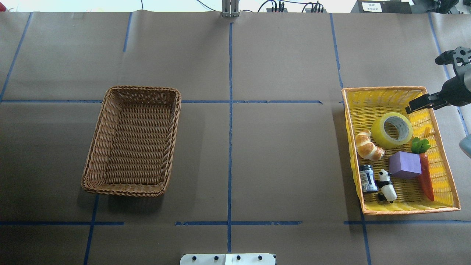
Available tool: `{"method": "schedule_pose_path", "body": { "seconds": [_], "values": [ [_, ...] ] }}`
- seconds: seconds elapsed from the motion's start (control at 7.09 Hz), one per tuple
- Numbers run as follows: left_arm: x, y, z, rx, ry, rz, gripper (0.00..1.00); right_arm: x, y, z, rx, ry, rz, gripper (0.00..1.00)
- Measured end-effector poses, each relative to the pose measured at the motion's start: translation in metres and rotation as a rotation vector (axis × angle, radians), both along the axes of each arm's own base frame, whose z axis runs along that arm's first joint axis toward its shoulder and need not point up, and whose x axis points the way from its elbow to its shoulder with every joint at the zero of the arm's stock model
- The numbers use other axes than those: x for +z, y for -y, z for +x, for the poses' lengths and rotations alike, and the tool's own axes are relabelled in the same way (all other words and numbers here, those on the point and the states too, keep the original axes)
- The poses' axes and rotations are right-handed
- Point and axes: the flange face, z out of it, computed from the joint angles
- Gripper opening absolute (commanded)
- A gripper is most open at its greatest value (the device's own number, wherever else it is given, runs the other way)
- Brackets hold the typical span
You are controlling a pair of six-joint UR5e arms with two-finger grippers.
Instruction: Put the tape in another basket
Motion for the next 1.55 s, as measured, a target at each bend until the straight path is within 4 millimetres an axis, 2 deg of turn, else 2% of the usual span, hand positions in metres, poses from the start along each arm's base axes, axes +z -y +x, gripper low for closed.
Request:
{"method": "schedule_pose_path", "body": {
  "seconds": [0.56, 1.13, 1.27, 1.41, 1.55],
  "values": [
    [0.002, -0.001, 0.000, 0.001, -0.001, -0.003, 1.00, 0.029, -0.010, -0.035, -0.050, -0.032, -0.037, 0.99],
    [0.003, -0.002, 0.000, 0.003, -0.001, -0.005, 1.00, 0.038, -0.013, -0.052, -0.075, -0.052, -0.045, 0.97],
    [0.003, -0.002, 0.000, 0.003, -0.002, -0.005, 1.00, 0.040, -0.011, -0.053, -0.076, -0.054, -0.046, 0.92],
    [0.003, -0.002, 0.000, 0.002, -0.002, -0.005, 1.00, 0.041, -0.011, -0.054, -0.076, -0.055, -0.048, 0.56],
    [0.003, -0.002, 0.000, 0.002, -0.002, -0.005, 1.00, 0.041, -0.010, -0.054, -0.076, -0.056, -0.049, 0.27]
  ]
}}
